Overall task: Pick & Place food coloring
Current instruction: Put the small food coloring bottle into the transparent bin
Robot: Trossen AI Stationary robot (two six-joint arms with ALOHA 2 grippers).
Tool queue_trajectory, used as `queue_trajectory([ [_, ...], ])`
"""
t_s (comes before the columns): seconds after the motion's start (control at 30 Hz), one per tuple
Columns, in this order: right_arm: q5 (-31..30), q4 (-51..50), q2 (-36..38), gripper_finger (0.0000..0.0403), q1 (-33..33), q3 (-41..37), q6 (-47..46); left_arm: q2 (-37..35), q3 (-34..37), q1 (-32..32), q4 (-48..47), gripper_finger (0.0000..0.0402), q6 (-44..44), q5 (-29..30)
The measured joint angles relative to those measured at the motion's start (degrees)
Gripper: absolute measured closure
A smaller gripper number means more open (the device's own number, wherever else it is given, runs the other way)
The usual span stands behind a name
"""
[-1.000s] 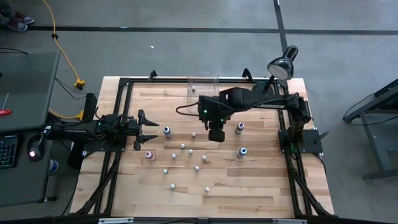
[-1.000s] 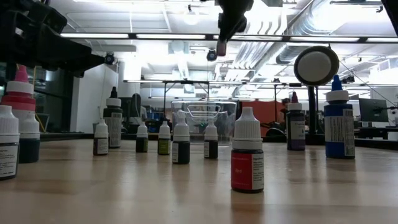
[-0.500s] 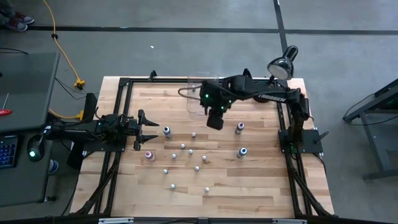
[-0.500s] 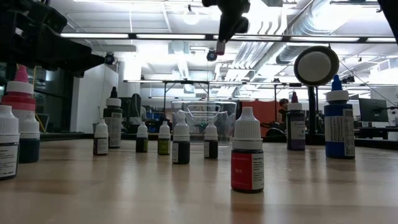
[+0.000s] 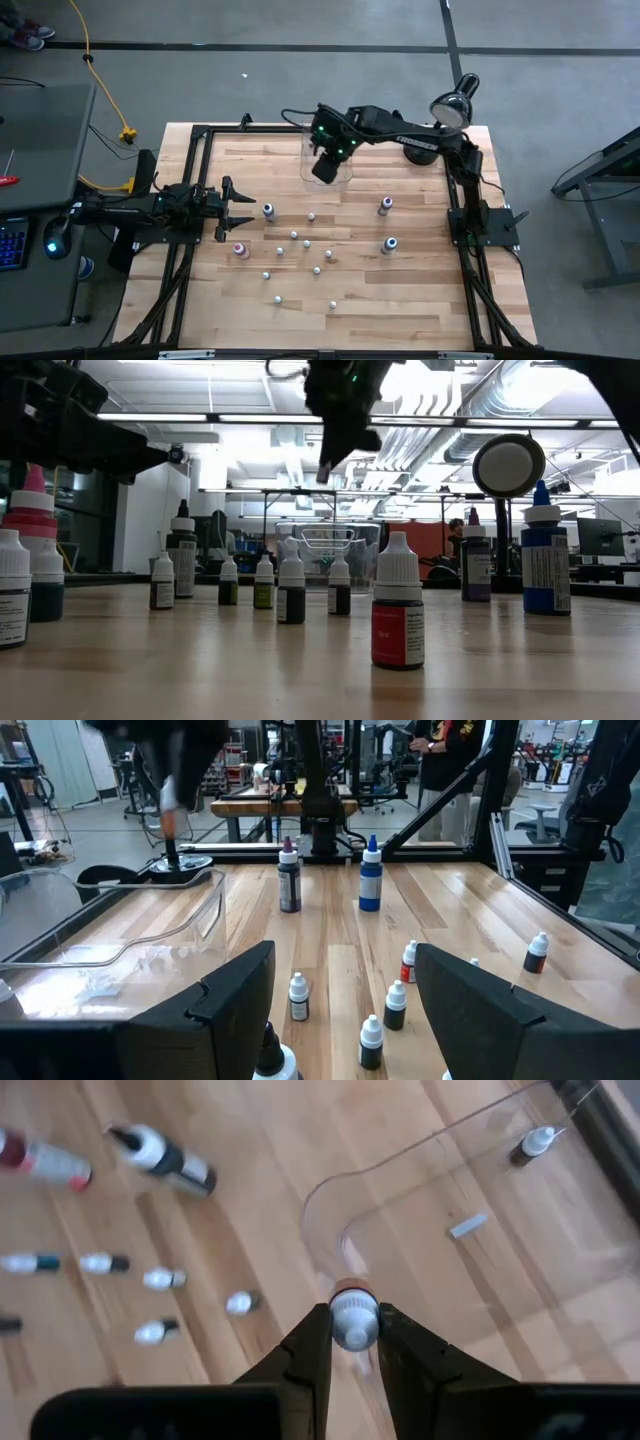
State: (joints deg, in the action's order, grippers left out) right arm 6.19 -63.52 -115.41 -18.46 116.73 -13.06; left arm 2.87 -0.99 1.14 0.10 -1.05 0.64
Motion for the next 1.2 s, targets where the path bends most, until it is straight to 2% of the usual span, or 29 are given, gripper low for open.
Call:
queue_trajectory([
  [0.33, -0.2, 4.1, -5.0, 0.0338, -4.9, 0.8, -2.2, 0.0, 0.0, 0.0, 0.0, 0.0163, 0.0, 0.0],
  [0.43, -0.2, 2.8, -7.4, 0.0338, -6.0, 4.6, -0.1, 0.0, 0.0, 0.0, 0.0, 0.0163, 0.0, 0.0],
  [0.67, -3.3, -8.3, -16.2, 0.0338, -7.9, 18.4, 8.3, 0.0, 0.0, 0.0, 0.0, 0.0163, 0.0, 0.0],
  [0.77, -3.3, -5.8, -16.4, 0.0338, -8.6, 15.4, 11.9, 0.0, 0.0, 0.0, 0.0, 0.0163, 0.0, 0.0],
  [0.9, -6.2, -4.7, -17.7, 0.0338, -9.1, 14.7, 14.4, 0.0, 0.0, 0.0, 0.0, 0.0163, 0.0, 0.0],
  [1.2, -6.0, -1.2, -20.5, 0.0338, -10.1, 14.7, 10.2, 0.0, 0.0, 0.0, 0.0, 0.0163, 0.0, 0.0],
])
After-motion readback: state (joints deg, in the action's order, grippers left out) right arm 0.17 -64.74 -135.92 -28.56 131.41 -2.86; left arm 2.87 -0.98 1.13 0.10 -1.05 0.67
